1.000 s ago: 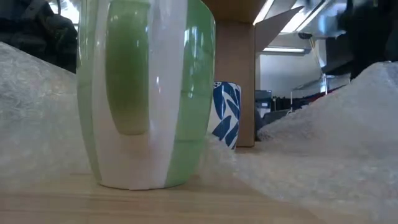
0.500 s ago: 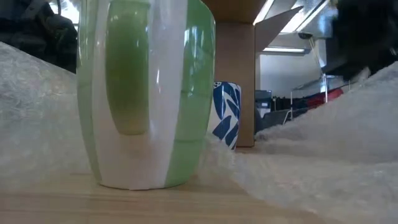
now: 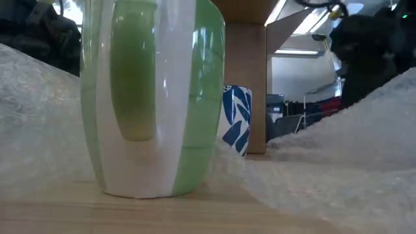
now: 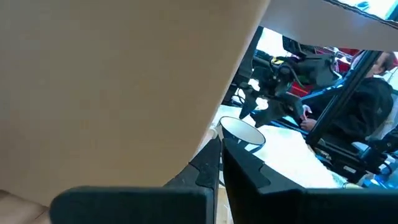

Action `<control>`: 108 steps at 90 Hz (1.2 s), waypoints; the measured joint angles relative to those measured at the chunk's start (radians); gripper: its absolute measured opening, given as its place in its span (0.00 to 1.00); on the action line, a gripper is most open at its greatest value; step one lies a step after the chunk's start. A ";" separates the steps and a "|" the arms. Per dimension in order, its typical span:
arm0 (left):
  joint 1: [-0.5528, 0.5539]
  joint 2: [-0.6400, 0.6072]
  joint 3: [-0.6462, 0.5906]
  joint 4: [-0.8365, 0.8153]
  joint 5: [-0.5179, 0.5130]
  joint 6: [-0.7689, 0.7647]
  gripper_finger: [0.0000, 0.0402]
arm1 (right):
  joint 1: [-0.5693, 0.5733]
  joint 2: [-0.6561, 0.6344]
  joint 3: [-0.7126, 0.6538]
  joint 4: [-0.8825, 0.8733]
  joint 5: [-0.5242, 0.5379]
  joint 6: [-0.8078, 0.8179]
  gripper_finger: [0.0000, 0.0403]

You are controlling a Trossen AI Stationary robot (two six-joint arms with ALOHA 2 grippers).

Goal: Wrap mug
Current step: Prepare the right transparent bubble wrap

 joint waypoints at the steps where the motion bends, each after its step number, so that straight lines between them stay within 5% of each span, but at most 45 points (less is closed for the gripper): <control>1: 0.000 0.000 0.000 0.000 0.000 0.000 0.00 | 0.000 0.004 0.000 0.002 -0.001 0.001 0.62; 16: 0.000 0.000 0.000 0.000 0.000 0.000 0.00 | 0.001 0.040 0.000 0.058 -0.029 0.005 0.42; 35: 0.000 0.000 0.000 0.000 0.000 0.002 0.00 | 0.003 0.038 0.010 0.049 -0.046 -0.024 0.04; 62: 0.000 0.000 0.000 0.002 0.008 -0.029 0.00 | 0.062 -0.116 0.247 -0.206 0.002 -0.220 0.01; 73: 0.000 0.000 0.000 0.002 0.008 -0.023 0.00 | 0.151 -0.171 0.325 -0.236 0.116 -0.250 0.01; 82: 0.000 0.000 0.000 0.002 0.008 -0.020 0.00 | 0.218 -0.179 0.324 -0.351 0.193 -0.093 0.01; 108: 0.000 0.000 -0.001 0.001 -0.017 0.017 0.00 | 0.289 -0.116 0.108 -0.631 0.118 0.458 0.01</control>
